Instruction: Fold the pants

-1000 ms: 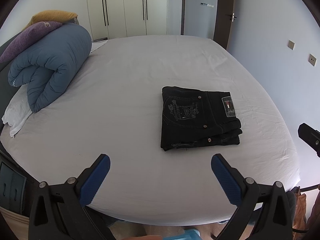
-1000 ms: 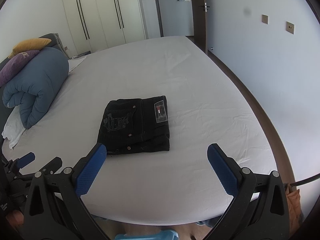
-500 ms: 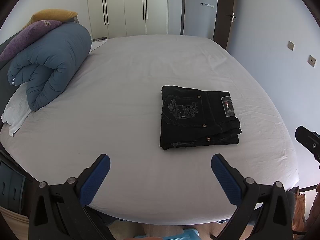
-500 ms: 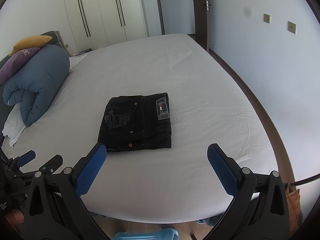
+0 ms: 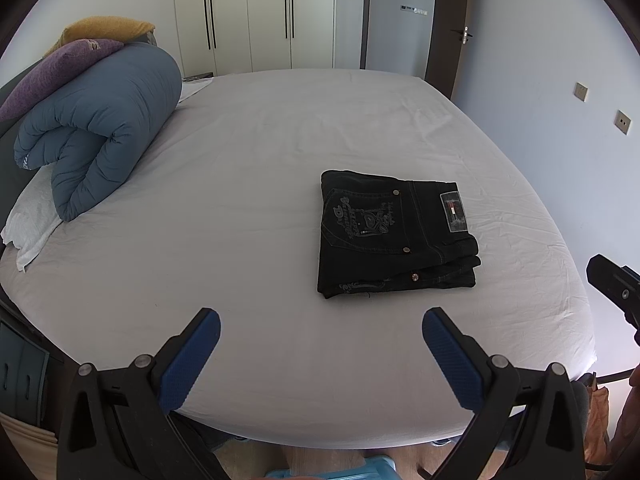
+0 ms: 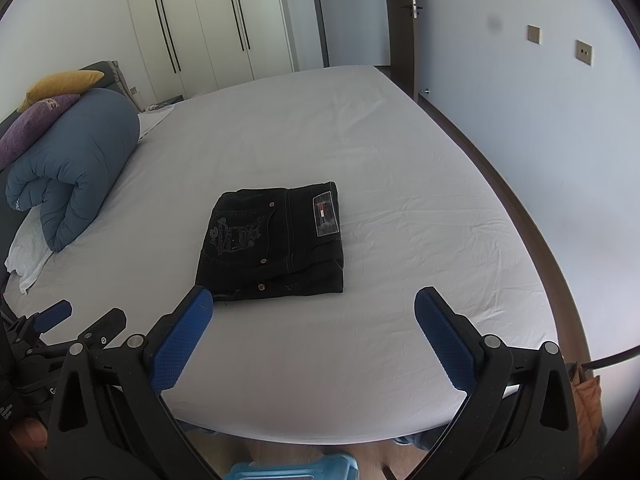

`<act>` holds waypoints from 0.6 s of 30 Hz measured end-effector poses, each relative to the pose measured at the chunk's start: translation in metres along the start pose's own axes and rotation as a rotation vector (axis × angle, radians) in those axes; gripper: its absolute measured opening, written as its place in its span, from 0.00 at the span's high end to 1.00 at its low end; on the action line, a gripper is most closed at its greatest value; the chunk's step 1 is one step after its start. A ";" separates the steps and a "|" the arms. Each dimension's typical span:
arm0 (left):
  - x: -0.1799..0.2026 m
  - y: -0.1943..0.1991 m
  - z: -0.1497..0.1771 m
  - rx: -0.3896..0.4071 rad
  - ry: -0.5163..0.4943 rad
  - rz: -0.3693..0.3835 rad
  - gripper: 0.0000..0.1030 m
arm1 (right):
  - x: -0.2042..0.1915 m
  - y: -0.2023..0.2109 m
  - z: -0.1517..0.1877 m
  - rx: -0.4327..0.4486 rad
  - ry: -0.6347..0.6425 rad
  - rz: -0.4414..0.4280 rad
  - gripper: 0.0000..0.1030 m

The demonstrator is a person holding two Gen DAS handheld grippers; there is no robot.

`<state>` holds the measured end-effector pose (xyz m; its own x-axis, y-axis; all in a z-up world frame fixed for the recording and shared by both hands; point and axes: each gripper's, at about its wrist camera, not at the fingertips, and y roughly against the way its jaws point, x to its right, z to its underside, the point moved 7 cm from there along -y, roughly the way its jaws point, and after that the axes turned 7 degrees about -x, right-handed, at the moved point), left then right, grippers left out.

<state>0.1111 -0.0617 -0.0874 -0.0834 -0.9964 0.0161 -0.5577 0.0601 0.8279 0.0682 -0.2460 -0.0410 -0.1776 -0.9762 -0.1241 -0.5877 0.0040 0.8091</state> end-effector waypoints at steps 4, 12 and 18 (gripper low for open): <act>0.001 0.000 0.001 0.000 0.000 0.000 0.00 | 0.000 0.000 0.001 -0.001 -0.001 0.000 0.00; 0.001 0.000 0.001 0.000 0.001 0.000 0.00 | 0.000 0.001 0.002 -0.001 -0.002 0.000 0.00; 0.002 0.000 0.002 -0.002 0.002 0.001 0.00 | -0.001 0.000 0.004 -0.006 0.003 -0.001 0.00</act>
<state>0.1087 -0.0636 -0.0886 -0.0825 -0.9964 0.0181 -0.5561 0.0611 0.8289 0.0653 -0.2446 -0.0431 -0.1747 -0.9769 -0.1235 -0.5834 0.0016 0.8122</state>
